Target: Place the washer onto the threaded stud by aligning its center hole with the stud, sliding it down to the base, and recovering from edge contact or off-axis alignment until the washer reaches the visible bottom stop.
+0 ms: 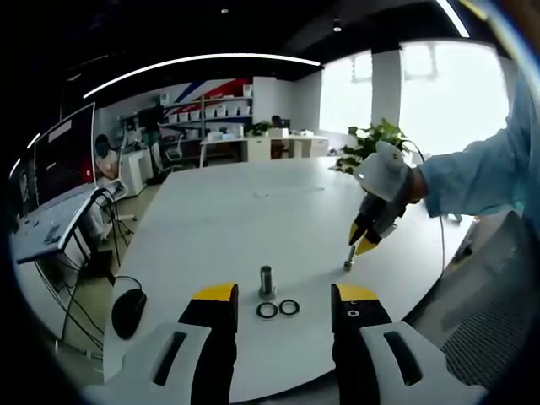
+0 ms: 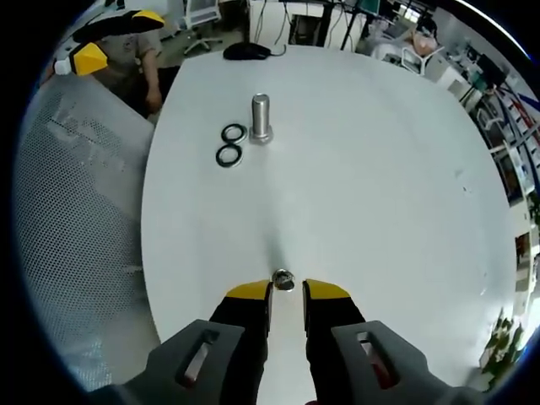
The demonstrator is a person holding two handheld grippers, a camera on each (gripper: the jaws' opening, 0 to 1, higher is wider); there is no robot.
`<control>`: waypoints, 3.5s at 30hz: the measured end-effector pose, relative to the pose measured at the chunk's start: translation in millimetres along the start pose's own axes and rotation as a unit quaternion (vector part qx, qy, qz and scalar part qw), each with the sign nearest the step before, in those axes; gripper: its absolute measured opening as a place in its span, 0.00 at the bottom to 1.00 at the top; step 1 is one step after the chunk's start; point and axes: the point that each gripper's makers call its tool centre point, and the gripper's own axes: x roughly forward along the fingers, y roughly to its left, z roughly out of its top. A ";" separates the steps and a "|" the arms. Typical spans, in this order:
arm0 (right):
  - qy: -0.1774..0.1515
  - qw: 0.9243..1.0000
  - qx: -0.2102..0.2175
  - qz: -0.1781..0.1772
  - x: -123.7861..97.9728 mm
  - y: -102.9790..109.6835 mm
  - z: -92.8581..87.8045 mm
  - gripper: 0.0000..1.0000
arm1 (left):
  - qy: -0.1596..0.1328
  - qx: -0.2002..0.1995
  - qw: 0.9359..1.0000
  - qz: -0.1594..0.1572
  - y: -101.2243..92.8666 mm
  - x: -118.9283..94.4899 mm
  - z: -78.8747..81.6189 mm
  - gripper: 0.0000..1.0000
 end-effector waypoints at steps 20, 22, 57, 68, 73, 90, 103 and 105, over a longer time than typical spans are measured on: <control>-0.037 0.997 0.059 -0.024 -23.4 -1.2 -12.6 0.16 | -0.004 0.000 1.000 -0.002 -0.9 -0.4 1.5 0.42; -0.048 0.996 0.069 -0.030 -28.7 -0.1 -12.4 0.17 | -0.004 0.002 1.000 -0.003 -1.5 -0.6 1.4 0.42; -0.177 0.955 0.216 -0.101 -127.9 76.0 -49.4 0.17 | 0.004 0.030 0.999 -0.027 -17.9 -3.3 -3.5 0.47; -0.180 0.935 0.272 -0.136 -147.6 93.9 -81.1 0.17 | 0.015 0.037 0.998 -0.042 -23.6 -2.5 -7.1 0.47; -0.184 0.927 0.294 -0.142 -153.0 102.3 -91.7 0.18 | 0.015 0.035 0.998 -0.044 -24.1 -2.4 -6.5 0.46; -0.211 0.908 0.315 -0.181 -149.7 99.7 -103.2 0.18 | 0.028 0.042 0.997 -0.055 -28.2 0.1 -10.5 0.44; -0.204 0.899 0.338 -0.190 -143.4 94.6 -113.0 0.18 | 0.046 0.055 0.995 -0.068 -33.5 2.8 -15.6 0.41; -0.197 0.901 0.337 -0.191 -141.4 92.6 -114.1 0.18 | 0.042 0.048 0.996 -0.067 -32.8 2.5 -13.3 0.41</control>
